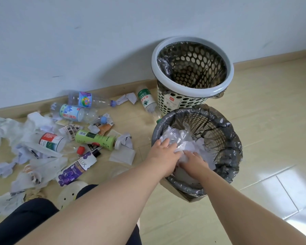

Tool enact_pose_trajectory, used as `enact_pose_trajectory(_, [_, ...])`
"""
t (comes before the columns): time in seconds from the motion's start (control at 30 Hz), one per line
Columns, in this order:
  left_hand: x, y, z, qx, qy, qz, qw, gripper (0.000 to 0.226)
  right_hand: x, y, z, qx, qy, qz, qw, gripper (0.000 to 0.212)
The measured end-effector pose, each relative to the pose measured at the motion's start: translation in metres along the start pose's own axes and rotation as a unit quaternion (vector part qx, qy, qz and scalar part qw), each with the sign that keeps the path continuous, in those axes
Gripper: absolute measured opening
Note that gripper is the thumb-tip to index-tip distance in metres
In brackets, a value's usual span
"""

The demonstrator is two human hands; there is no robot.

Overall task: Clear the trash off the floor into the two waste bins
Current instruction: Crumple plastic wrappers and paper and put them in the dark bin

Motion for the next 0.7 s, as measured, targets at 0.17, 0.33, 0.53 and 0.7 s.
enact_pose_trajectory(0.17, [0.002,-0.039,-0.027,-0.047,-0.079,-0.036,0.995,0.059,0.013,-0.057,-0.03,-0.066,0.062,-0.019,0.996,0.062])
enact_pose_trajectory(0.33, [0.016,-0.072,-0.045,-0.098,-0.252,-0.13,0.954,0.042,0.044,-0.106,-0.045,-0.14,0.131,-0.101,0.976,0.048])
enact_pose_trajectory(0.53, [0.081,-0.095,-0.055,-0.139,-0.338,-0.233,0.901,0.034,0.122,-0.11,-0.03,-0.125,0.152,-0.195,0.961,0.035])
enact_pose_trajectory(0.7, [0.168,-0.065,-0.001,-0.133,-0.36,-0.284,0.879,0.034,0.184,-0.038,0.016,-0.043,0.136,-0.198,0.97,0.033])
Point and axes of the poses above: each hand's wrist, its own y-axis towards the middle knuckle, its own z-axis out of the palm, x = y × z, the point moved 1 cm from there along y, towards the middle knuckle, and after that the axes turned 1 degree about y, right-handed, at the moved point
